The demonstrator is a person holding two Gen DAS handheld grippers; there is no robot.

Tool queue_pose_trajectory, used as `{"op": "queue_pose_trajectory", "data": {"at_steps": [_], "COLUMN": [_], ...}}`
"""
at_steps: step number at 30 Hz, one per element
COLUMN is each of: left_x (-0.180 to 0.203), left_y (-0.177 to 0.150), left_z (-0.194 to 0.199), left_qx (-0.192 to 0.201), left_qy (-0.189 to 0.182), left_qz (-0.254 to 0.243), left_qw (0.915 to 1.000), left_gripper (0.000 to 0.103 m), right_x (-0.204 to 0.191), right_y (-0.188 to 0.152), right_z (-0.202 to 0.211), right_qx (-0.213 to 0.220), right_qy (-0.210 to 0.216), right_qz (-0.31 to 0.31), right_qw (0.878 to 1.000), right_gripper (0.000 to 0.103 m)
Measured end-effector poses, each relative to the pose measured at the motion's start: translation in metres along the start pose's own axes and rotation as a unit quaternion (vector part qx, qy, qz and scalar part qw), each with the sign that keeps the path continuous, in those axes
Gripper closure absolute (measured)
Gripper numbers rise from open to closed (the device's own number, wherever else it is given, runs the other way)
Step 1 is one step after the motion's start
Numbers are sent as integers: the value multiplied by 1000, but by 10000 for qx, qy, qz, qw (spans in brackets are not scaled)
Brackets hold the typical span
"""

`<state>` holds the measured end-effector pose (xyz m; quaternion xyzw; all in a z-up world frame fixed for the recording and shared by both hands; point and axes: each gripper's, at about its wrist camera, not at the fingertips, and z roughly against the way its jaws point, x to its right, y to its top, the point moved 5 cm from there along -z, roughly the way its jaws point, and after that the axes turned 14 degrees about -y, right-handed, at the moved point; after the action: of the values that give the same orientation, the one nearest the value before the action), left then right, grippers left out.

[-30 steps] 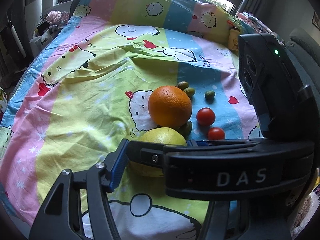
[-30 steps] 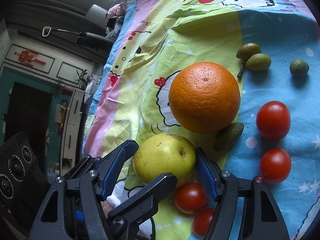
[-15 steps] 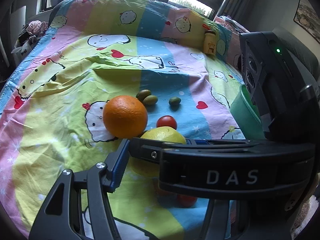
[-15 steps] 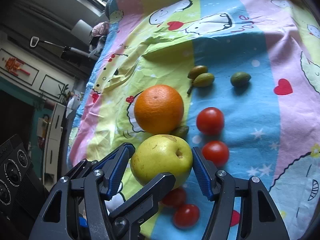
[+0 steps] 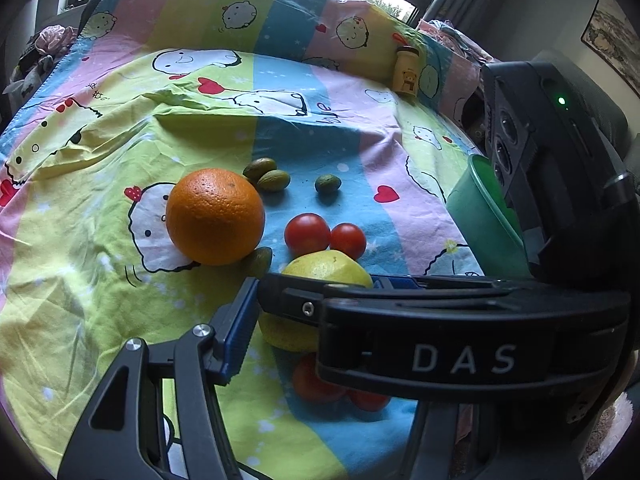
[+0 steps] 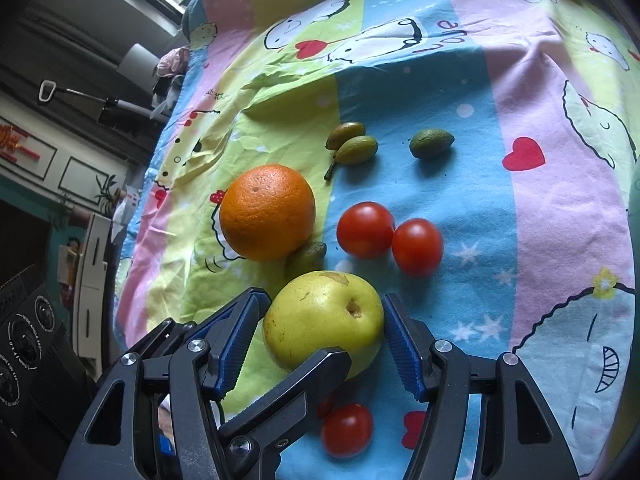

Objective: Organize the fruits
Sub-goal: 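Close the right tool on the green pear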

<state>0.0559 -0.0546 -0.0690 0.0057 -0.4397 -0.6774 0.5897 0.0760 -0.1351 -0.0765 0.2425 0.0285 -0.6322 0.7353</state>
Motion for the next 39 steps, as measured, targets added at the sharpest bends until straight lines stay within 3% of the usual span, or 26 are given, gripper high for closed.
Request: {"op": "queue_pose_trajectory", "data": {"at_steps": [39], "left_x": [-5], "left_y": [-4], "left_z": [-4], "left_qx": [-101], "left_qy": [-71], "left_qz": [136], "left_qw": [9998], "left_gripper": [42], "right_x": [0], "right_y": [-1], "right_z": [-5], "right_qx": [-8], "right_qy": [192], "right_qz": [4], "right_qw": [9998], "right_gripper": [37]}}
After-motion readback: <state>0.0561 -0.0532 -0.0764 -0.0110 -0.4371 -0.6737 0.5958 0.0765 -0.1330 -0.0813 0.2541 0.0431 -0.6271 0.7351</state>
